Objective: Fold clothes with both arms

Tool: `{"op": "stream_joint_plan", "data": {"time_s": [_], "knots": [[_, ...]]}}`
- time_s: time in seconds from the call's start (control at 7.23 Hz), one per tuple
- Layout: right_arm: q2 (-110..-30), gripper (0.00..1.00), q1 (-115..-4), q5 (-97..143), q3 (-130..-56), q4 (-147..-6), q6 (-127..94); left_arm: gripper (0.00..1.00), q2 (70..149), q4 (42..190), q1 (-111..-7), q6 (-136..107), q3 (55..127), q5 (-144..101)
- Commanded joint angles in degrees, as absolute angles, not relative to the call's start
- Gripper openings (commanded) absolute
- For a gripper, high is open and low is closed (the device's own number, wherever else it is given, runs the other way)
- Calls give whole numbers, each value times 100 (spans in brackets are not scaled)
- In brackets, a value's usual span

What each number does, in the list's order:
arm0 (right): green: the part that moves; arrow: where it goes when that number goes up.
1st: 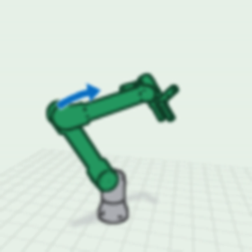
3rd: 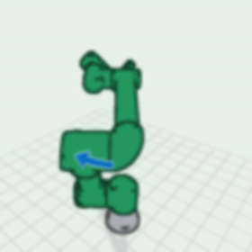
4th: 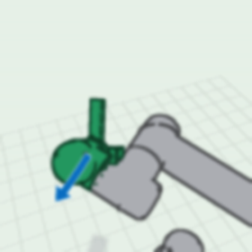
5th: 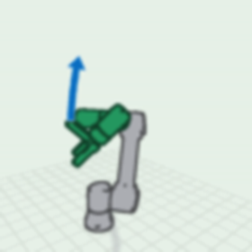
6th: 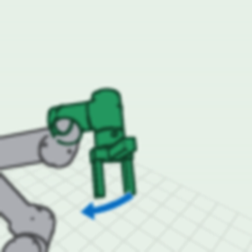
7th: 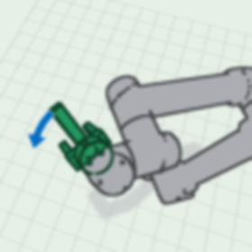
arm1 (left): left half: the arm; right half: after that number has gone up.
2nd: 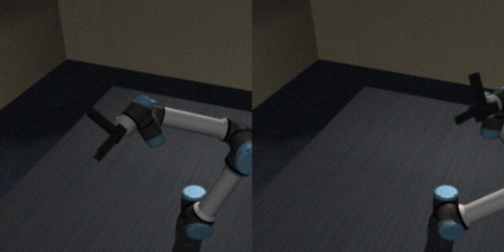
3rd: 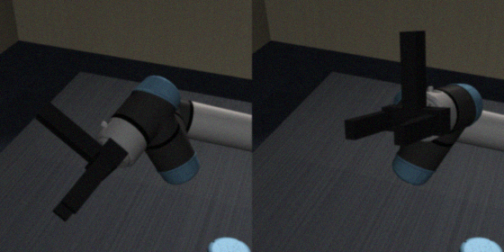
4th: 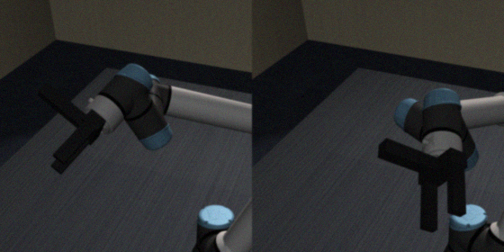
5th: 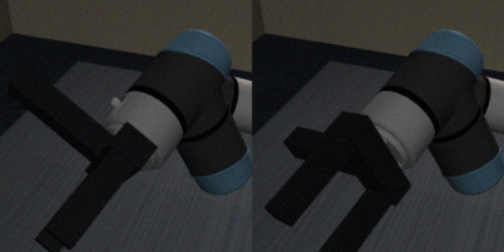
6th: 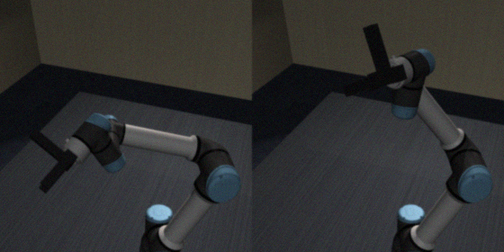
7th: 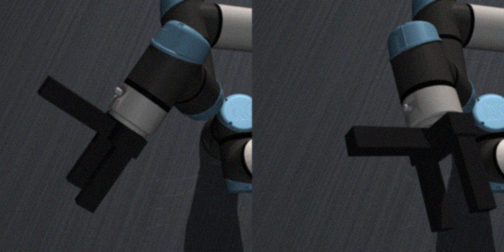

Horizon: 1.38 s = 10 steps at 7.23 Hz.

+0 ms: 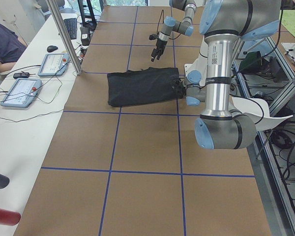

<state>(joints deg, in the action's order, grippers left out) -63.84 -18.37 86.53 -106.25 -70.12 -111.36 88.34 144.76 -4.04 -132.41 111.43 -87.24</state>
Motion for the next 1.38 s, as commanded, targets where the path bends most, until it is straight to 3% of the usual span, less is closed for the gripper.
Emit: {"op": "stream_joint_plan", "data": {"time_s": [0.0, 0.14, 0.41, 0.69, 1.24], "knots": [[-6372, 99, -1811, 8631, -10626, -7005, -11136, 33, 8807, 14476, -474, -13280, 11153, -8684], [-6372, 99, -1802, 8631, -10626, -7005, -11136, 28, 8789, 14476, -475, -13245, 11153, -8684], [-6390, 99, -1706, 8613, -10626, -7014, -11136, 28, 8798, 14493, -422, -13192, 11162, -8692], [-6451, 99, -1356, 8369, -10591, -7022, -11136, 0, 8850, 14493, -396, -13192, 11162, -8692], [-6381, 94, -1072, 8069, -10126, -7022, -11136, 0, 8833, 14493, -387, -13184, 11171, -8692]]}}
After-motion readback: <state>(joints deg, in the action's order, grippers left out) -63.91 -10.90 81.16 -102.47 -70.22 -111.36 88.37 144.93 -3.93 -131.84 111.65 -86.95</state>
